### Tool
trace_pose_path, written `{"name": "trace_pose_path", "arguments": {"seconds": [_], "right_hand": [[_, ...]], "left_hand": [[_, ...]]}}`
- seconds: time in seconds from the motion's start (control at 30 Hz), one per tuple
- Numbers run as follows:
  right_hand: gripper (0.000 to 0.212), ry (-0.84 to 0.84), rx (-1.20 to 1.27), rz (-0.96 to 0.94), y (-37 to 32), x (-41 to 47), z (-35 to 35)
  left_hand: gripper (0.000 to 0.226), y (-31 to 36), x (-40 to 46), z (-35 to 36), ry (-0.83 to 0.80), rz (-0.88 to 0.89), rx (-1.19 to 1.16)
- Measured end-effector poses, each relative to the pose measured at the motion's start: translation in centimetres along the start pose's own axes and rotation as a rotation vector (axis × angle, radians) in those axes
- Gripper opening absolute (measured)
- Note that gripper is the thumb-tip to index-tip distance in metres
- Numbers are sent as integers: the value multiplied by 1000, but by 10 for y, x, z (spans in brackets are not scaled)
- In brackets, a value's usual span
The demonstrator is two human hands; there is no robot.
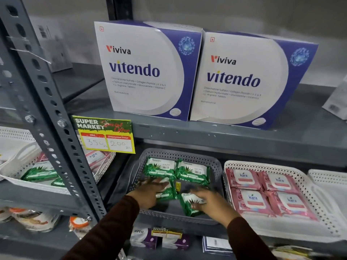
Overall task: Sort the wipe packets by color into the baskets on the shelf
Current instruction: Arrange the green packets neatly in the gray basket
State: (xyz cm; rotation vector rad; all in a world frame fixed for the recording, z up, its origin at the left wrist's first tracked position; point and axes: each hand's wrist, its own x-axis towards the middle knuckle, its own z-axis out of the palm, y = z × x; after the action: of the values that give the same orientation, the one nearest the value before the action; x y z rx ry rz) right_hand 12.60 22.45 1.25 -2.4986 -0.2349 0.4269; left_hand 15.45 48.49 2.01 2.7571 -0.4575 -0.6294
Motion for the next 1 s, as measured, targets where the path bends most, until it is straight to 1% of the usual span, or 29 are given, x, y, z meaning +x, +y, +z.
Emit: {"name": "trace_pose_path", "arguments": {"seconds": [0.07,0.13,0.23,0.3,0.43,0.53,0.6,0.63,0.7,0.73,0.8,0.83,0.9,1.0], "right_hand": [[70,-41,2,16,7,1,0],[74,-48,-42,45,10,4,3],[72,76,-182,68,1,13,15],[72,122,-241,62,-8,24,22],[68,91,-301,76,-19,36,26],[68,78,-338,90,-23,35,26],[72,33,-353,115,-24,33,25],[76,12,-323,128,-27,33,24],[80,61,-241,132,-30,39,21],[77,115,-238,119,-32,45,18],[69,191,-305,88,-32,62,15],[65,201,-333,80,-30,69,14],[63,192,-353,76,-26,81,15],[63,181,-352,83,-22,91,19]], "left_hand": [[95,-6,0,0,-6,32,-94],[92,-9,0,2,5,75,-120],[90,-10,3,4,6,90,-86],[91,-10,7,0,2,94,-88],[93,-13,17,-4,-6,90,-117],[86,-17,22,-7,-33,109,-140],[82,-17,24,-8,-52,103,-157],[79,-14,23,-10,-42,82,-206],[71,-6,25,-14,78,50,-292],[66,-2,30,-18,156,49,-251],[62,1,42,-20,279,42,-66],[62,1,49,-19,293,27,13],[62,0,59,-14,264,-25,109],[60,-2,66,-5,253,-67,116]]}}
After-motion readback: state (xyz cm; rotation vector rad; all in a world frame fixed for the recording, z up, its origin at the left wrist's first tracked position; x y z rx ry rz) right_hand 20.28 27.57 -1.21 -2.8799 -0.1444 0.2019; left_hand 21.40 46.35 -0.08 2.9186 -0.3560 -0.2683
